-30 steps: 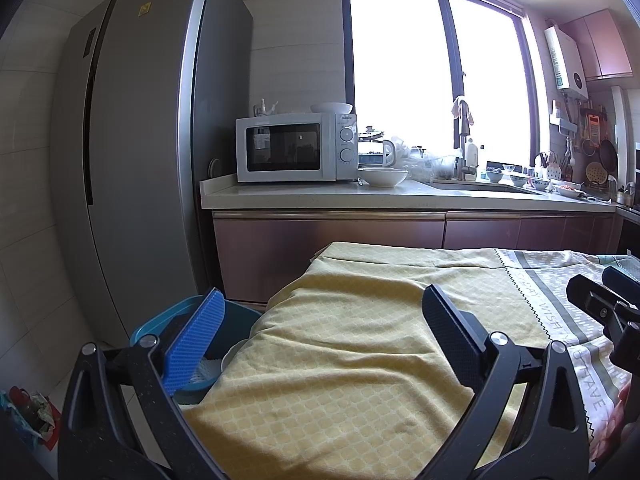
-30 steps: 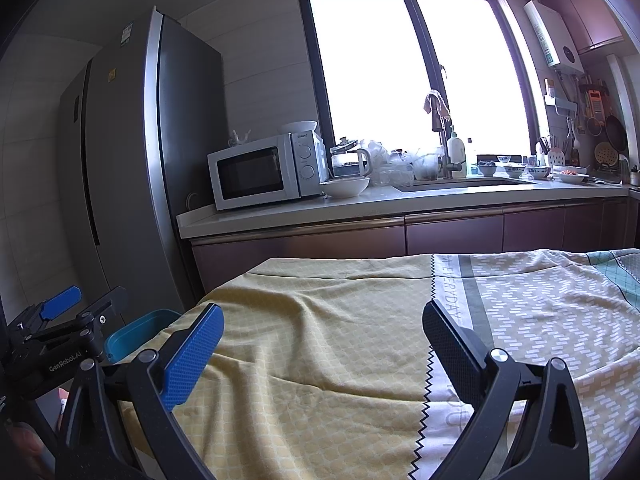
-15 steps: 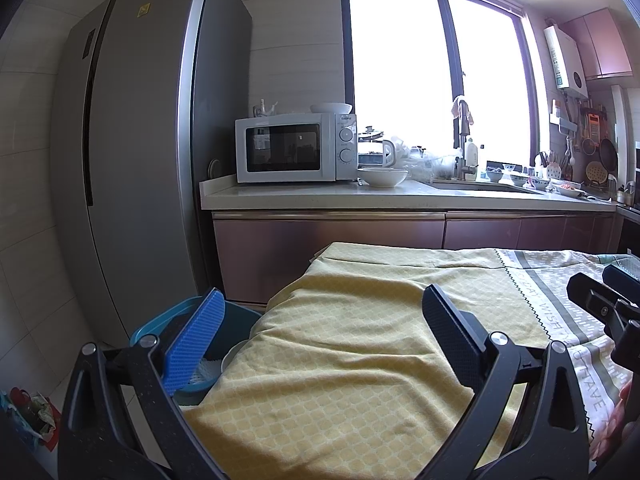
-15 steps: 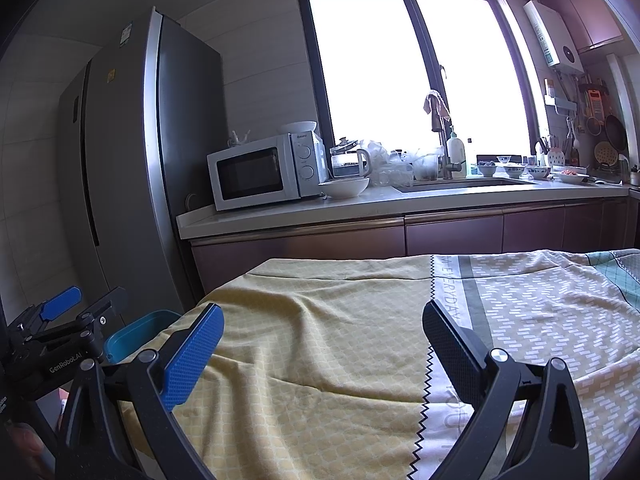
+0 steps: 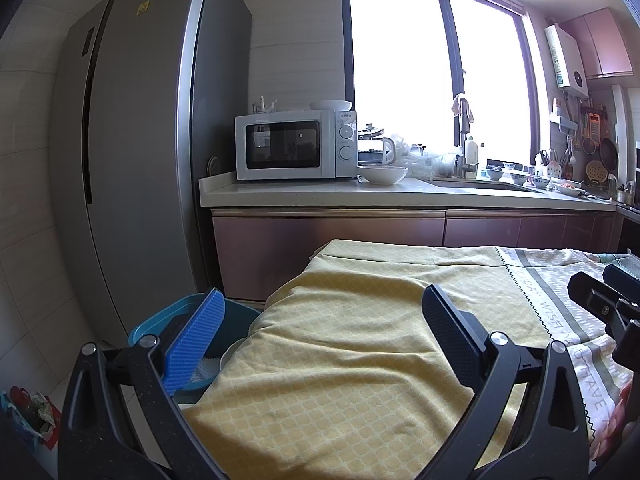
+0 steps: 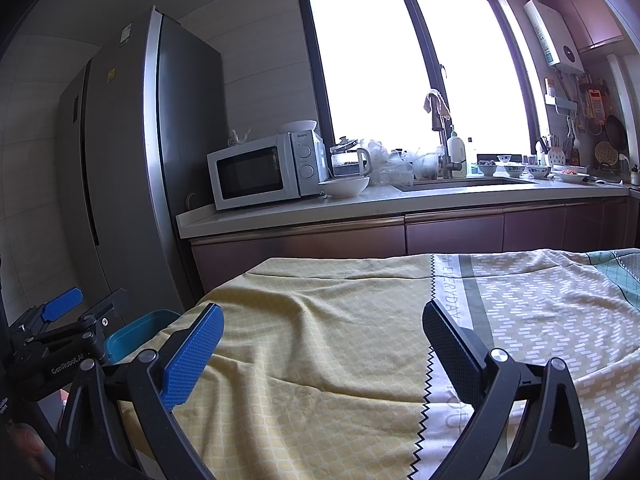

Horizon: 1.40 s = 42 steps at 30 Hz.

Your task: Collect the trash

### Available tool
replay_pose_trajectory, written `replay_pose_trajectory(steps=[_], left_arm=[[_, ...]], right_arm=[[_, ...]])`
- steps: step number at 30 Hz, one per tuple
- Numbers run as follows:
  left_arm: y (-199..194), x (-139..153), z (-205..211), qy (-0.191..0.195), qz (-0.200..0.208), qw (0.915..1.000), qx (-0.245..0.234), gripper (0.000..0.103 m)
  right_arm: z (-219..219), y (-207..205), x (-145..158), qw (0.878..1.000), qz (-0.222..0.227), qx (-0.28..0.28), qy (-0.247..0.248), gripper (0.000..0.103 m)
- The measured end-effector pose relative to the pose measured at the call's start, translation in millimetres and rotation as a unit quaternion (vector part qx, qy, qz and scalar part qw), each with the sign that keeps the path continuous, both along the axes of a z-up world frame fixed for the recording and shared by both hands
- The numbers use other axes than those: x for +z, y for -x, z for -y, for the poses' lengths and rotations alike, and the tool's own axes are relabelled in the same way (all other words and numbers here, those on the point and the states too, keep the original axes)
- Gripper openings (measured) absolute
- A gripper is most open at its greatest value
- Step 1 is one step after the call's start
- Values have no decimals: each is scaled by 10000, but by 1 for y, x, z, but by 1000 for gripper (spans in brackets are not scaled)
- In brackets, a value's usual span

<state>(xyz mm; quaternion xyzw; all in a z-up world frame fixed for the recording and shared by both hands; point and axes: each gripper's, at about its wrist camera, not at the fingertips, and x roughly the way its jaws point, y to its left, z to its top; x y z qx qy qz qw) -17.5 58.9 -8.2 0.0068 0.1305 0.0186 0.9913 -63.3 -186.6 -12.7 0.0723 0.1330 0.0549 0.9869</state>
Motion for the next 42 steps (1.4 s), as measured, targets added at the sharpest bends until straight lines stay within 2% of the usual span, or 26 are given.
replay_pose_trajectory(steps=[34, 37, 42], left_arm=[[-13, -7, 5, -7, -193, 9998, -67, 97], [-21, -7, 7, 31, -354, 9992, -158, 97], [-55, -16, 21, 104, -1109, 9922, -565, 97]], right_arm=[[10, -8, -7, 9999, -65, -48, -85, 96], [16, -9, -7, 9999, -87, -106, -76, 96], [39, -21, -10, 9987, -406, -310, 26, 96]])
